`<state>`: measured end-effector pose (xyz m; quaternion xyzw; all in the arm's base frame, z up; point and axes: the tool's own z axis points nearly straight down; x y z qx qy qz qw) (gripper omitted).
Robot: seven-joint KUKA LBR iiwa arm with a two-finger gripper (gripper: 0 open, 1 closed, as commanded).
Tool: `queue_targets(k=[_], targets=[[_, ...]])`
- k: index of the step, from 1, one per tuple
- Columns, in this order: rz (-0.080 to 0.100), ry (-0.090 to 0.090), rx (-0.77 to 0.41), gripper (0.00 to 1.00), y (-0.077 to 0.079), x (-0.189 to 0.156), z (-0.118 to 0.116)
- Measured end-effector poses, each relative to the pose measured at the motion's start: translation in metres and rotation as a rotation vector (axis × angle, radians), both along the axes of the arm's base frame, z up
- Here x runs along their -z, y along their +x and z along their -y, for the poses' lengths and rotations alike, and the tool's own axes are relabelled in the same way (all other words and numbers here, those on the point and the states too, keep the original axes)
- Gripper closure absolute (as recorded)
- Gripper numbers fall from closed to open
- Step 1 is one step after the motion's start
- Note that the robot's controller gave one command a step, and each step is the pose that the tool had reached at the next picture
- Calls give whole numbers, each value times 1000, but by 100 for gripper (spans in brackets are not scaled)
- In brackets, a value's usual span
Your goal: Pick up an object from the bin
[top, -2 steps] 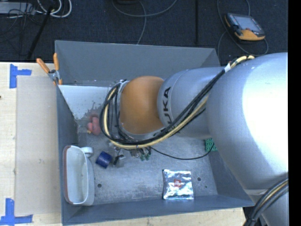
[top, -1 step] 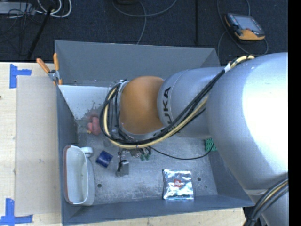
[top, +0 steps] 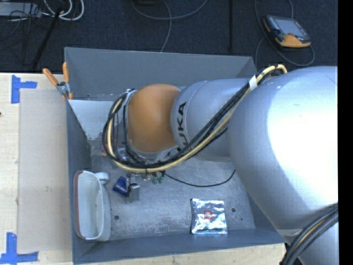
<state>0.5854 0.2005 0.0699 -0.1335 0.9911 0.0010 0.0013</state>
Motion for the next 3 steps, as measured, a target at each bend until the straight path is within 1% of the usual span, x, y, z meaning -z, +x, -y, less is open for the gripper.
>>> queue_targets(k=[1, 2, 3], targets=[[-1, -1, 3, 100, 0, 0, 1], [7, 1, -56, 100, 4, -100, -7], [8, 1, -70, 100, -8, -201, -16]])
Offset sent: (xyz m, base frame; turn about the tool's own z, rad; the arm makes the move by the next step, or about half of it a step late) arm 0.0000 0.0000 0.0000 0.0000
